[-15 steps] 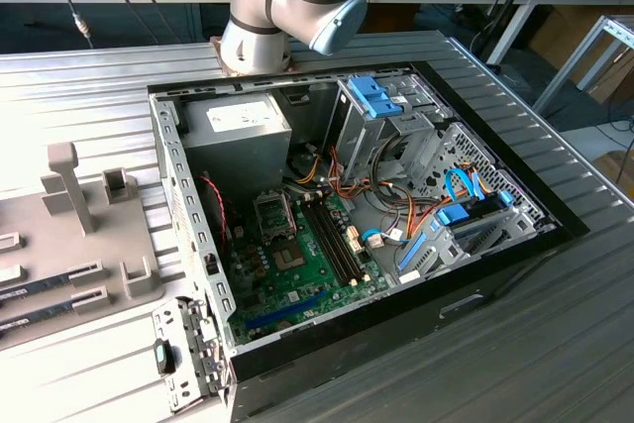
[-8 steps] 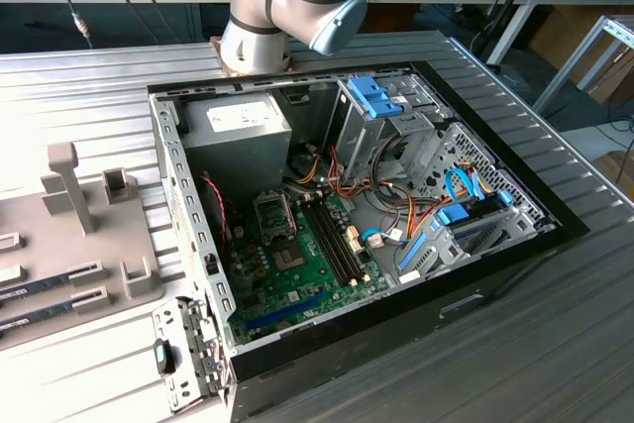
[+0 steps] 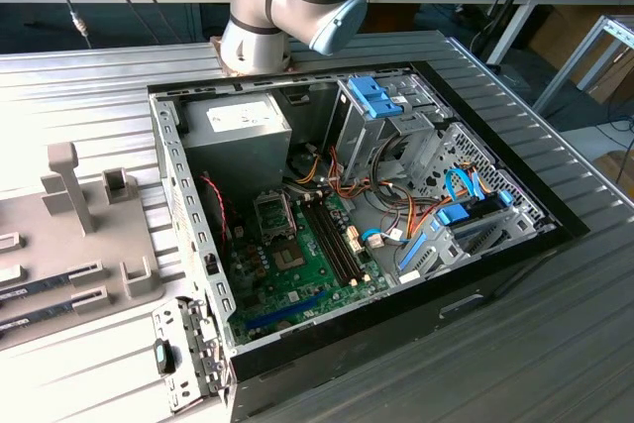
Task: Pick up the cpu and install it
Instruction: 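Pick up the cpu and move it towards the insertion slot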
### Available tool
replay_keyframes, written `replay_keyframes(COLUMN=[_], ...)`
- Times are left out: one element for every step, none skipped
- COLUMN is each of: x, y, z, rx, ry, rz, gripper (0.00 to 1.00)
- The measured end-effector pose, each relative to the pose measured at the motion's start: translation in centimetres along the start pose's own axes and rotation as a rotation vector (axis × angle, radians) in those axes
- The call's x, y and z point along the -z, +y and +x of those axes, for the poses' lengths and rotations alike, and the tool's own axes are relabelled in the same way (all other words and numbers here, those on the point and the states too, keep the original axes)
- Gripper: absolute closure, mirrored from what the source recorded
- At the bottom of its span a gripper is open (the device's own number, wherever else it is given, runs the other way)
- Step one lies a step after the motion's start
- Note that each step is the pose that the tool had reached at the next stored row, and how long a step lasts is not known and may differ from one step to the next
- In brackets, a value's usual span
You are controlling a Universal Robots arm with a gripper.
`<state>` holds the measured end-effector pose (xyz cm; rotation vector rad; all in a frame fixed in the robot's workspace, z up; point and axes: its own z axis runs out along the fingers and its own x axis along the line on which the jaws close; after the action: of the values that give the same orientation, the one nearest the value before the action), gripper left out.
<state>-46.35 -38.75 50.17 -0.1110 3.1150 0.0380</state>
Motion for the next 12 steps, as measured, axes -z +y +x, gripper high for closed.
replay_keyframes(x=[0.03, 0.05, 0.08, 0.1, 0.12, 0.14, 0.18, 0.21, 0.23, 0.26, 0.28, 0.33], y=[0.0, 0.0, 0.0, 0.0, 0.0, 0.0, 0.0, 0.01, 0.0, 0.0, 0.01, 0.01], z=[0.0, 0.0, 0.0, 0.0, 0.0, -0.01, 0.0, -0.01, -0.01, -0.01, -0.01, -0.01], rx=[0.0, 0.0, 0.0, 0.0, 0.0, 0.0, 0.0, 0.0, 0.0, 0.0, 0.0, 0.0], ry=[0.0, -0.0001, 0.0, -0.0001, -0.0001, 0.0, -0.0001, -0.0001, 0.0, -0.0001, 0.0, -0.0001], rz=[0.0, 0.0, 0.0, 0.0, 0.0, 0.0, 0.0, 0.0, 0.0, 0.0, 0.0, 0.0], gripper=[0.53, 0.53, 0.53, 0.53, 0.53, 0.53, 0.53, 0.53, 0.53, 0.53, 0.53, 0.53])
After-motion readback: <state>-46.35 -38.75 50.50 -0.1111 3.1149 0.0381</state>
